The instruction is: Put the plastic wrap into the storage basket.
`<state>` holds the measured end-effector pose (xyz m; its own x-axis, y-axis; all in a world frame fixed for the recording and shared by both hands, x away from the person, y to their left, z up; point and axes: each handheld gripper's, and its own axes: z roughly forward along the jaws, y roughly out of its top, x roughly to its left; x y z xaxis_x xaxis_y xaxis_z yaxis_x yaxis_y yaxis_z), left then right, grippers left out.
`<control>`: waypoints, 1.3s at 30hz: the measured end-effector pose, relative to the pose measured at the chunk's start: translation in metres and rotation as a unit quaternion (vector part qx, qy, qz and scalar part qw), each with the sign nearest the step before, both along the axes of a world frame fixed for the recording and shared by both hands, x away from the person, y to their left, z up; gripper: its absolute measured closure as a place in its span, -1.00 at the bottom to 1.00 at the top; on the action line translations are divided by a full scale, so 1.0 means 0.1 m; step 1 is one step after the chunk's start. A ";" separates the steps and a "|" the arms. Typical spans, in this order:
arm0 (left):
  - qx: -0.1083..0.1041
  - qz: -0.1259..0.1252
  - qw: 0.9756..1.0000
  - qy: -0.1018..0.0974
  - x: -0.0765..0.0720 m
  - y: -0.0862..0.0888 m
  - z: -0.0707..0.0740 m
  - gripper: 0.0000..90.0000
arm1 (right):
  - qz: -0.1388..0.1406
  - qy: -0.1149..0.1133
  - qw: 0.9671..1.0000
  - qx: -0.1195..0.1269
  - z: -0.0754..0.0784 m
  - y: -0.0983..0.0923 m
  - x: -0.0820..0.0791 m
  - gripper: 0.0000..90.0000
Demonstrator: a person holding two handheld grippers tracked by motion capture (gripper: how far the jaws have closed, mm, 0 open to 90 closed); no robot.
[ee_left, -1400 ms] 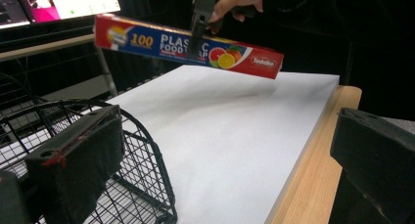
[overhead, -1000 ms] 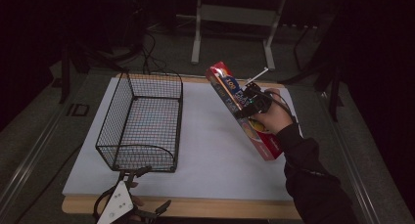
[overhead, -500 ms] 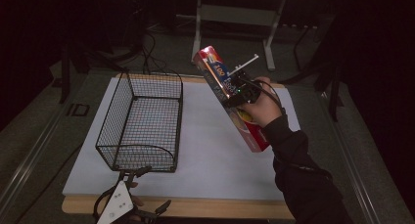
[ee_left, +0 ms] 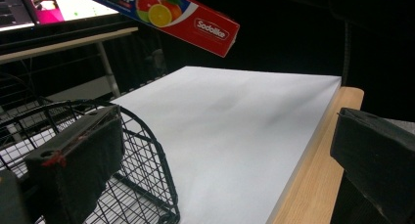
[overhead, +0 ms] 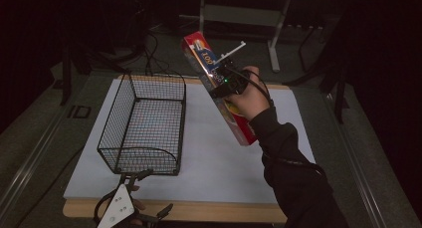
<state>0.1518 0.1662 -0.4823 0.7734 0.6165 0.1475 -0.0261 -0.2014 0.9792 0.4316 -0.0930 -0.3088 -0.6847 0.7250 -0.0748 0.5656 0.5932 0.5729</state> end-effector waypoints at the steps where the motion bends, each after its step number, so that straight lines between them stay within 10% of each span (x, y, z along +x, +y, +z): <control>1: -0.001 0.000 1.000 0.000 0.00 0.00 0.00 -1.00 | 0.001 -0.001 1.000 0.002 0.01 0.03 0.00 -0.10; 39: -0.008 -0.006 1.000 -0.010 -0.04 0.01 0.03 -1.00 | 0.014 -0.074 0.992 0.104 0.08 1.43 -0.22 -0.10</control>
